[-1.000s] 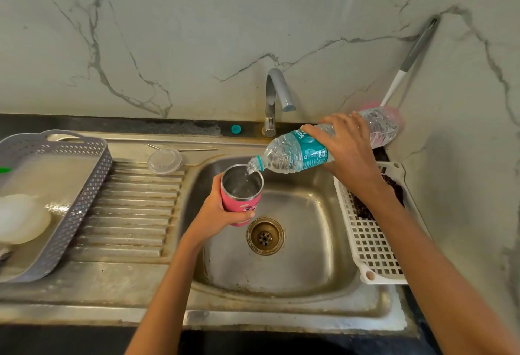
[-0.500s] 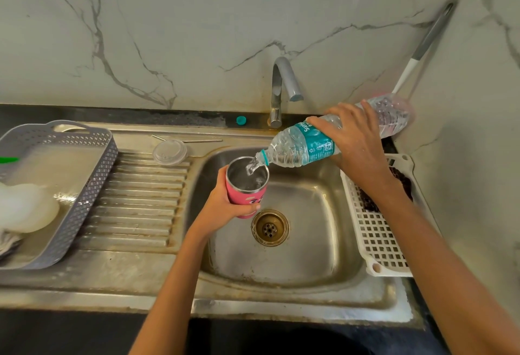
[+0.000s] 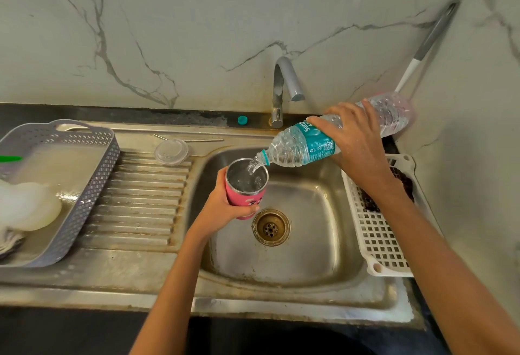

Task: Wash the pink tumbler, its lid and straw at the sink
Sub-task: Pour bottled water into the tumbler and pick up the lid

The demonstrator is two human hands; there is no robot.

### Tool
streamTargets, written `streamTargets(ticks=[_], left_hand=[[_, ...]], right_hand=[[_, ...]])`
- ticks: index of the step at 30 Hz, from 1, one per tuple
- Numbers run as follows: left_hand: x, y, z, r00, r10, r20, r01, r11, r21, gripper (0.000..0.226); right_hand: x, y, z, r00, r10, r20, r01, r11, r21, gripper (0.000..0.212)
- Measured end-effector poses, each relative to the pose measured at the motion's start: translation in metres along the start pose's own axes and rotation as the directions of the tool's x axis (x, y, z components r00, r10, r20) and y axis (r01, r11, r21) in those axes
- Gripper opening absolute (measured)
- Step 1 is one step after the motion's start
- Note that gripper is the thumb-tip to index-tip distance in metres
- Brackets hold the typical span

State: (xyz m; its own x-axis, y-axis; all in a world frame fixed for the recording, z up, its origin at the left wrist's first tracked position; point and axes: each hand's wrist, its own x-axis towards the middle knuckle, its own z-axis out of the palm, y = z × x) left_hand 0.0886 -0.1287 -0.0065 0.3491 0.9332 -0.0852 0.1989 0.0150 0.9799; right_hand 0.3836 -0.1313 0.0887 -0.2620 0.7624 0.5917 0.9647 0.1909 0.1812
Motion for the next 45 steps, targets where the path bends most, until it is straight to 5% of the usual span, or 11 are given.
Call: streamTargets(ticks=[45], left_hand=[[-0.006,-0.0036,0.0001,1.0,0.001,-0.026,-0.002,1.0,-0.012,0.097]], right_hand=[[-0.001,-0.0039,0.0032,0.998,0.023,0.057,-0.024,1.0,0.018,0.087]])
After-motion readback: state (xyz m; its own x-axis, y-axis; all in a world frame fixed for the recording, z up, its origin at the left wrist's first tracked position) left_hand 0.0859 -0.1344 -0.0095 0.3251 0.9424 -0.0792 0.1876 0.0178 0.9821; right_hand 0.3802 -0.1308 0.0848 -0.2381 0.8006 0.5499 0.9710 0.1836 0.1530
